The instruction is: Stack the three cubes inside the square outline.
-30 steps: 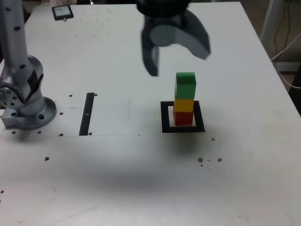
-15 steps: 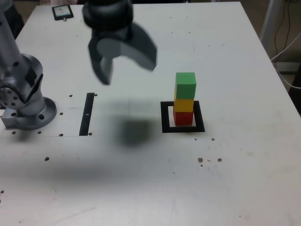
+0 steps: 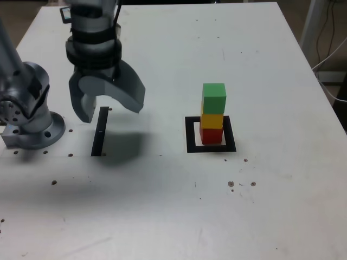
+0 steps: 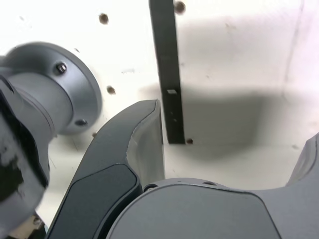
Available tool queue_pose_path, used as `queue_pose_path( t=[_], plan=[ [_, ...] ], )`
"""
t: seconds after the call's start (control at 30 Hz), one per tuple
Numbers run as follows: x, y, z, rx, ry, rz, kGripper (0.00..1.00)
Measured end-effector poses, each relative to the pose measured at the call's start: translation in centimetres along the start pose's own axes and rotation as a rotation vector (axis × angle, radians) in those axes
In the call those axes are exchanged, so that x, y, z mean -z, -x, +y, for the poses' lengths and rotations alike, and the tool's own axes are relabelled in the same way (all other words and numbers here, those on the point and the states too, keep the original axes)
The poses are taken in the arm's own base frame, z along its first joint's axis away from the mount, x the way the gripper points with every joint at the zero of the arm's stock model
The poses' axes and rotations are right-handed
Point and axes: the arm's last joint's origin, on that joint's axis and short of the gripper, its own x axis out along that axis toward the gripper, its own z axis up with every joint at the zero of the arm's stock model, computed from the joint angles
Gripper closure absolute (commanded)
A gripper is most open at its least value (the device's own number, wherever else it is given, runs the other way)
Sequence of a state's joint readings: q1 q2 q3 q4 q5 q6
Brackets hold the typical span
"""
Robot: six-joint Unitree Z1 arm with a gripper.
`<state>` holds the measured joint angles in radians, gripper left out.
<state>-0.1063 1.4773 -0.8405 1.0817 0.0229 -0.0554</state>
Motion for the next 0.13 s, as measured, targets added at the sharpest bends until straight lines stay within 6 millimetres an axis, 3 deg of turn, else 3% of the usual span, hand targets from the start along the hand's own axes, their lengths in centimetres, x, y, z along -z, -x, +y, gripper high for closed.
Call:
queue_pose_path(
  t=[0.13],
  plan=[
    [0.51, -0.77, 0.36, -0.073, -0.001, 0.014, 0.01]
  ],
)
